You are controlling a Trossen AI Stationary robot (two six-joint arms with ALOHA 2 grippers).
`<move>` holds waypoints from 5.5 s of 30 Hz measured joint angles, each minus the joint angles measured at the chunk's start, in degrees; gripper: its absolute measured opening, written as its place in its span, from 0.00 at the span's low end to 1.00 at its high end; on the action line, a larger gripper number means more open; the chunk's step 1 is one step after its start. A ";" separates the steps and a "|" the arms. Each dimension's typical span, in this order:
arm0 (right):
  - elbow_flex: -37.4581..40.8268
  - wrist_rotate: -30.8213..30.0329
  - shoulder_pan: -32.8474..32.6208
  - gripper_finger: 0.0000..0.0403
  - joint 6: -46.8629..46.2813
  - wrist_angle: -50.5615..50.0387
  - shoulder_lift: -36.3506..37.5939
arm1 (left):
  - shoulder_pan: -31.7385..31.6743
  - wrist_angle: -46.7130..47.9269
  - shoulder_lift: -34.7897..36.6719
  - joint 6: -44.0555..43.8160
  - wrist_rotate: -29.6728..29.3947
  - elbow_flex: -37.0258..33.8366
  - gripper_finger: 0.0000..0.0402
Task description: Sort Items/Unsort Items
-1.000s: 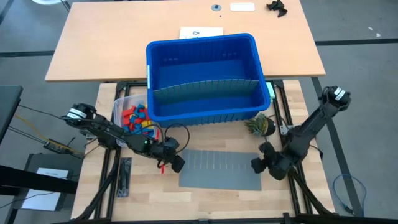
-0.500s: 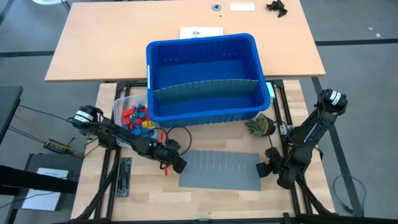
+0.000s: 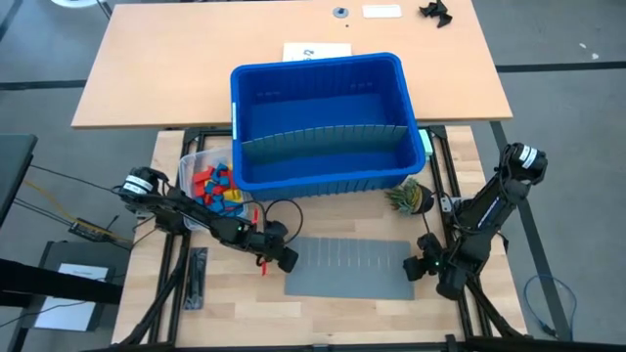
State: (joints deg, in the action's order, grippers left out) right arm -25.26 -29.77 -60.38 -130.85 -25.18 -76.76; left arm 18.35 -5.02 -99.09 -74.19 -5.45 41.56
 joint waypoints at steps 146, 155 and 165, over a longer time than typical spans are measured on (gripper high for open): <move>-11.72 -16.22 -2.98 0.37 0.61 10.37 -18.55 | -0.22 -6.63 9.66 6.54 1.51 -8.92 0.46; -11.70 -23.91 -3.10 0.29 2.02 14.23 -18.57 | 0.12 -8.91 9.77 6.86 -1.07 -8.25 0.46; -11.87 -24.50 -4.86 0.07 6.46 19.72 -17.85 | 4.32 -6.81 11.45 12.44 -6.60 -5.17 0.46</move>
State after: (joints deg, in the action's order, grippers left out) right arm -37.12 -54.27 -65.24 -124.39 -5.46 -94.61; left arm 22.67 -11.83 -87.64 -61.75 -12.06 36.39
